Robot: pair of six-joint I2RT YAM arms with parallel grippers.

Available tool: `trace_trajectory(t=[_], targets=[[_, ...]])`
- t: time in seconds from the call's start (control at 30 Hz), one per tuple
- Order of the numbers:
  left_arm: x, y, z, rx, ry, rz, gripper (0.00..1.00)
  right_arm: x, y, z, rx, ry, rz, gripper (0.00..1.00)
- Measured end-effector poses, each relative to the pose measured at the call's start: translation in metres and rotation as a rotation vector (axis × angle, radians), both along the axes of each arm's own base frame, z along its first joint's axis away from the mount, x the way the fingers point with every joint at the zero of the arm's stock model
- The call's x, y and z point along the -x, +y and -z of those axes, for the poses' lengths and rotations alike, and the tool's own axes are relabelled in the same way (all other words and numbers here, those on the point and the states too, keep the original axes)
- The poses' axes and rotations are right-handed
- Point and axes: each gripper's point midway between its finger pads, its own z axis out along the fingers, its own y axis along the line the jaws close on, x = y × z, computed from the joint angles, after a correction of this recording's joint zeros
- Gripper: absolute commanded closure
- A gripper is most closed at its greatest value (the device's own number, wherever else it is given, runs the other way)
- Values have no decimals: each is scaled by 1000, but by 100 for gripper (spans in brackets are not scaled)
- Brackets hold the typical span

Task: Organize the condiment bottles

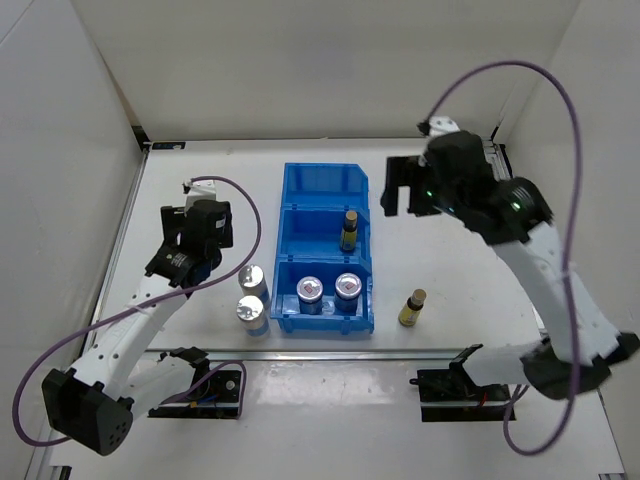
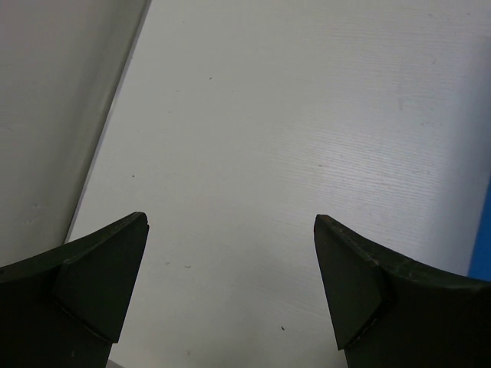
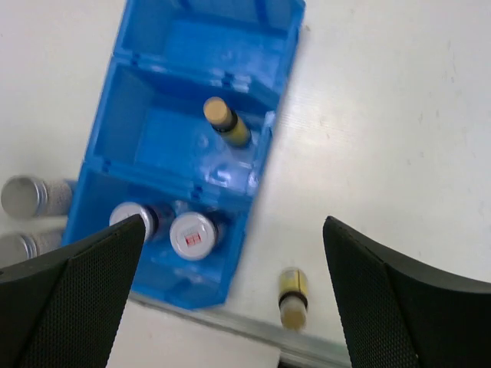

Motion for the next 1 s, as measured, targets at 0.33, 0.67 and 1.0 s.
trace_trajectory(t=[0.33, 0.67, 1.0], targets=[[8, 12, -6, -27, -42, -41, 0, 89, -67, 65, 77, 206, 82, 23], [7, 12, -8, -21, -51, -38, 0, 119, -81, 126, 144, 397, 140, 32], [7, 8, -5, -7, -44, -19, 0, 130, -79, 161, 181, 508, 139, 34]])
